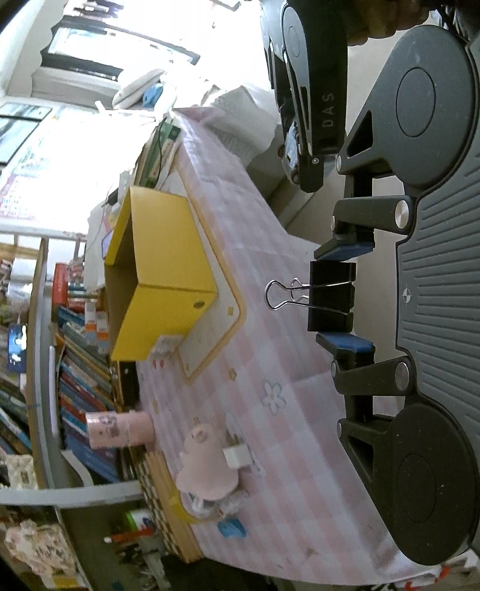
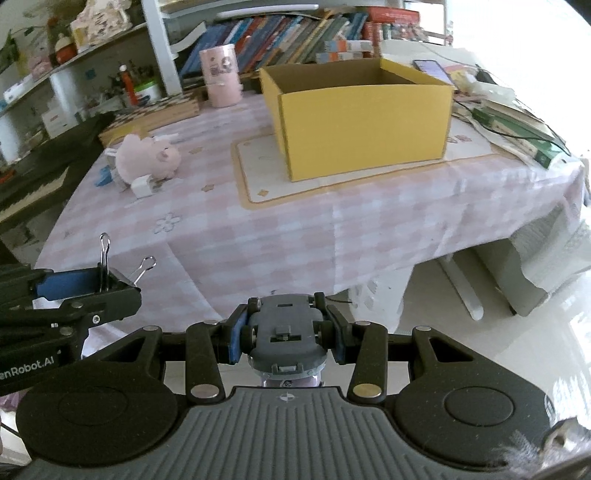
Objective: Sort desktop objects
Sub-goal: 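Carry the binder clip and toy car with both grippers toward the yellow box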
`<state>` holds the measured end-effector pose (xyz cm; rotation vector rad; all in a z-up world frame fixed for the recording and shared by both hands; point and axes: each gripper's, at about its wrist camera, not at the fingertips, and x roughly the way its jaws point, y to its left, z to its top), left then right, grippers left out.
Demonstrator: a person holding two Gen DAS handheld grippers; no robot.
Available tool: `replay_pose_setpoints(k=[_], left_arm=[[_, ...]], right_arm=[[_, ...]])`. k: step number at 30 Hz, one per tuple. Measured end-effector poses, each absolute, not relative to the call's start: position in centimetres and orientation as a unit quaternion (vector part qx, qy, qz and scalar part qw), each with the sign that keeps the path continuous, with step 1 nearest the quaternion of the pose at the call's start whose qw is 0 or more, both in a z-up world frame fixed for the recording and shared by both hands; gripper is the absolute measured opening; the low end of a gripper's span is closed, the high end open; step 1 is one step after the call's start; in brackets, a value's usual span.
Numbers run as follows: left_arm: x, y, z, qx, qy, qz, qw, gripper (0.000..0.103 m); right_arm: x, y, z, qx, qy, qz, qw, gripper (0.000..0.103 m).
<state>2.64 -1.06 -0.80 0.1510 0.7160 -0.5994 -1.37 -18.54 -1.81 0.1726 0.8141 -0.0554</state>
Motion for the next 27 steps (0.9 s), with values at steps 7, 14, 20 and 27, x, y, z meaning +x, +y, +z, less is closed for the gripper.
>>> replay_pose_setpoints(k=[7, 14, 20, 27], left_arm=[[3.1, -2.9, -0.7, 0.079, 0.339, -0.312, 0.884, 0.039], [3.0, -5.0, -0.6, 0.093, 0.332, -0.338, 0.876, 0.039], [3.2, -6.0, -0.7, 0.097, 0.333, -0.344, 0.873, 0.039], [3.4, -6.9, -0.6, 0.102, 0.332, -0.345, 0.872, 0.039]], right_arm=[[-2.0, -20.3, -1.6, 0.089, 0.389, -0.050, 0.915, 0.041], [-2.6, -22.1, -1.5, 0.101, 0.385, -0.077, 0.914, 0.041], [-2.7, -23.0, -1.6, 0.105, 0.385, -0.084, 0.913, 0.041], [-2.5, -23.6, -1.6, 0.107, 0.386, -0.084, 0.912, 0.041]])
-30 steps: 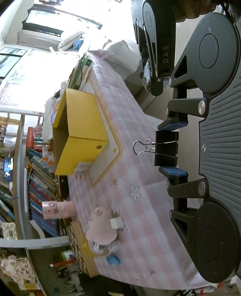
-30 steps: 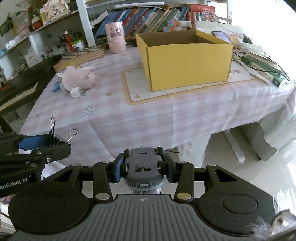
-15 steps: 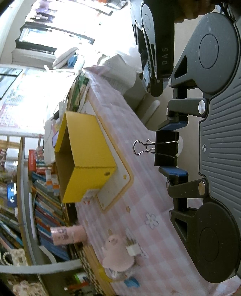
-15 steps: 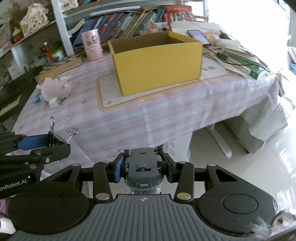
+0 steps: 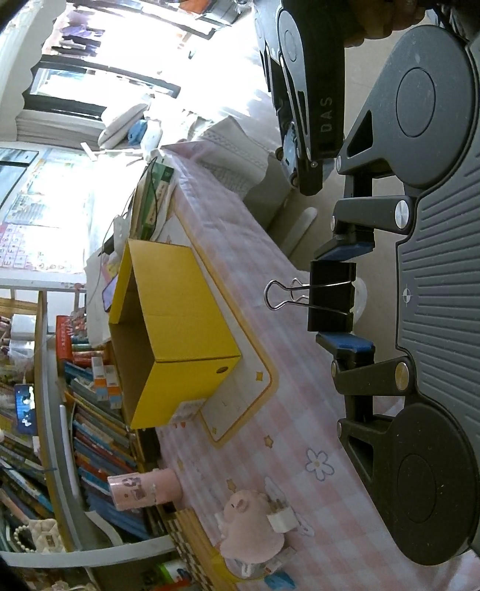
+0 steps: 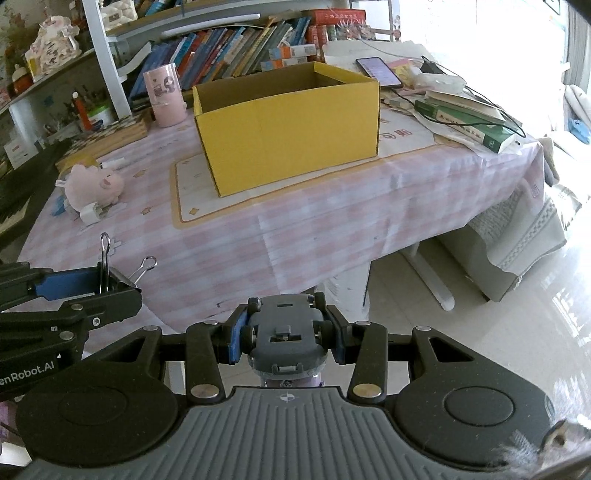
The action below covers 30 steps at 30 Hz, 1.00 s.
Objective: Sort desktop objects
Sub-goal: 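Carry the binder clip and toy car with both grippers toward the yellow box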
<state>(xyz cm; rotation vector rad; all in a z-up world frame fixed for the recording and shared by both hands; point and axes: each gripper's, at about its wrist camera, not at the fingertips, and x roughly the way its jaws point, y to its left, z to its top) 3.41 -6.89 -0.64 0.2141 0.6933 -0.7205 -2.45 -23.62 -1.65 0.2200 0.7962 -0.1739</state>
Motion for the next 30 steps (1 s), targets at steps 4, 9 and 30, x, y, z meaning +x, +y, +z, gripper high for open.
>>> replay_pose_setpoints(k=[4, 9, 30], left_arm=[[3.5, -7.4, -0.5, 0.106, 0.326, -0.345, 0.874, 0.039], [3.9, -7.9, -0.4, 0.105, 0.326, -0.341, 0.875, 0.039], [7.0, -11.1, -0.4, 0.113, 0.330, -0.345, 0.871, 0.039]], right_arm=[[-2.1, -24.3, -1.7, 0.109, 0.387, -0.083, 0.912, 0.041], [-1.7, -24.8, -1.8, 0.110, 0.390, -0.077, 0.911, 0.041], [2.3, -27.5, -2.3, 0.116, 0.405, -0.062, 0.905, 0.041]])
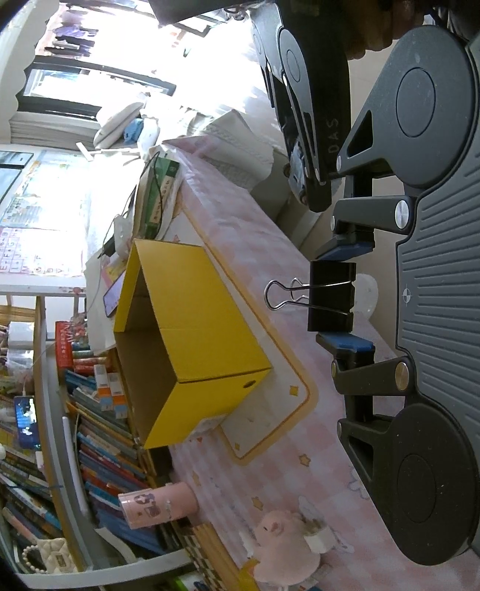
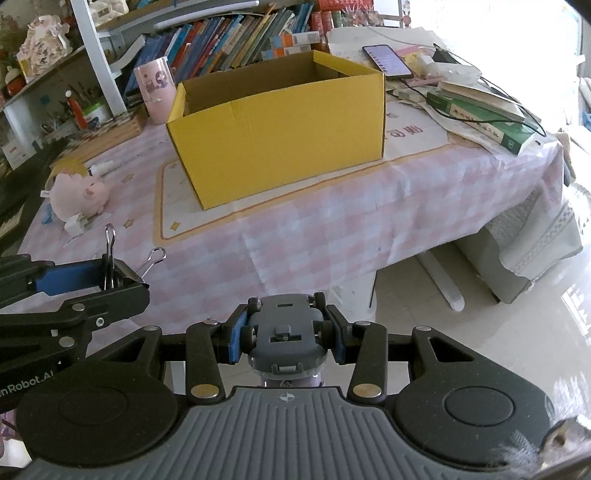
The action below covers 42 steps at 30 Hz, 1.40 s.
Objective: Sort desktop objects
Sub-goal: 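Carry the binder clip and toy car with both grippers toward the yellow box, then lower both grippers into the yellow box and open them, releasing clip and car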
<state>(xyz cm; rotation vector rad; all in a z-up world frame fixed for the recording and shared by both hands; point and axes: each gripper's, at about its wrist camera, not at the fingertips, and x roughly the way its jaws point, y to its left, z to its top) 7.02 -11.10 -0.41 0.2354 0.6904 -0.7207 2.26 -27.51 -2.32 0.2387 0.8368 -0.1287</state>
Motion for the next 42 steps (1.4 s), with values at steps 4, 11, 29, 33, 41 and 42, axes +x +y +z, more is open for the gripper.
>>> replay_pose_setpoints(k=[4, 11, 29, 33, 41, 42], left_arm=[[8.1, -12.1, -0.1, 0.110, 0.320, -0.346, 0.875, 0.039], [10.1, -14.3, 1.2, 0.106, 0.287, -0.341, 0.889, 0.039], [16.5, -19.1, 6.2, 0.053, 0.222, -0.273, 0.934, 0.039], [19.2, -19.8, 5.8, 0.031, 0.236, -0.247, 0.939, 0.039], [24.7, -21.5, 4.2, 0.034, 0.280, -0.198, 0.939, 0.039], [25.4, -21.8, 3.9, 0.037, 0.288, -0.193, 0.937, 0.039]], right_arm=[[3.5, -28.6, -2.0, 0.115, 0.400, -0.061, 0.907, 0.041], [5.7, -30.7, -0.2, 0.099, 0.359, -0.059, 0.926, 0.041], [14.5, -37.3, 7.1, 0.044, 0.250, 0.013, 0.967, 0.041], [17.5, -38.1, 7.1, 0.020, 0.250, 0.040, 0.967, 0.041], [24.9, -39.1, 6.0, -0.024, 0.290, 0.098, 0.952, 0.041], [25.9, -39.2, 5.7, -0.027, 0.299, 0.104, 0.948, 0.041]])
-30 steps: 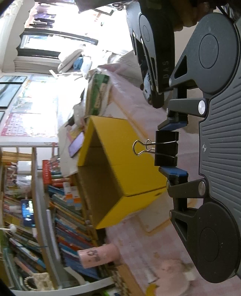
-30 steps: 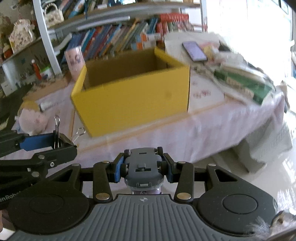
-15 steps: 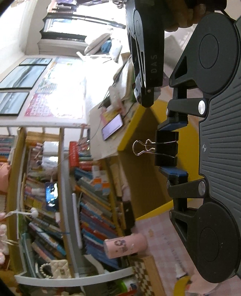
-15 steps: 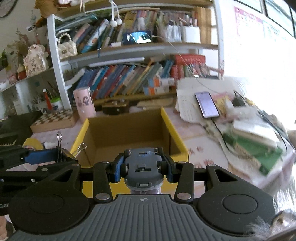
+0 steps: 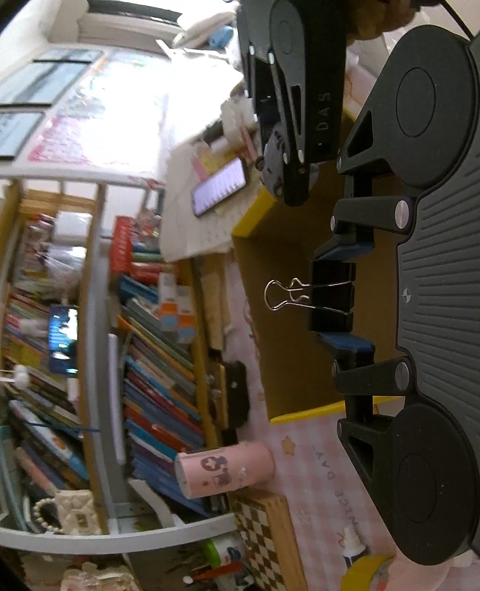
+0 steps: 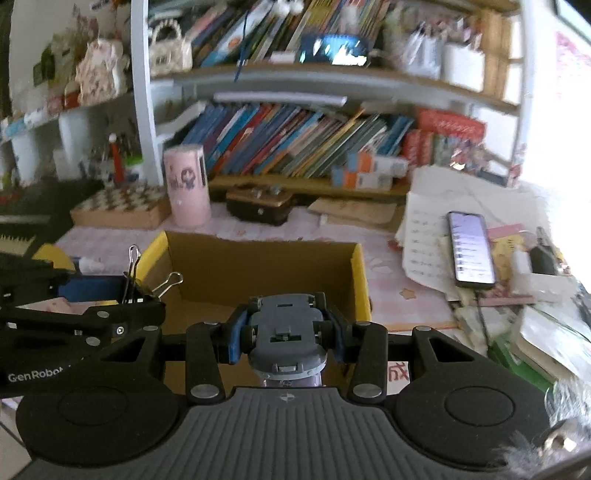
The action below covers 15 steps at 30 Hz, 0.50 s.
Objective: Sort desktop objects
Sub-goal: 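Lower both grippers into the yellow box and open them, releasing clip and car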
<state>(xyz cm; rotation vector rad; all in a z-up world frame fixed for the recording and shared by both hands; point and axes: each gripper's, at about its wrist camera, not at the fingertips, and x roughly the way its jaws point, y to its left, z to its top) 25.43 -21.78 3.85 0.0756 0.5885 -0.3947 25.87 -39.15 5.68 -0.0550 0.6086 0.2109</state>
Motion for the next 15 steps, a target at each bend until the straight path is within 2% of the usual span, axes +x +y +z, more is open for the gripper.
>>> replay_pose_setpoints(k=[15], left_arm=[[31.8, -24.1, 0.0, 0.092, 0.396, -0.136, 0.903, 0.039]], right_arm=[[36.0, -36.1, 1.6, -0.188, 0.384, 0.178, 0.887, 0.041]])
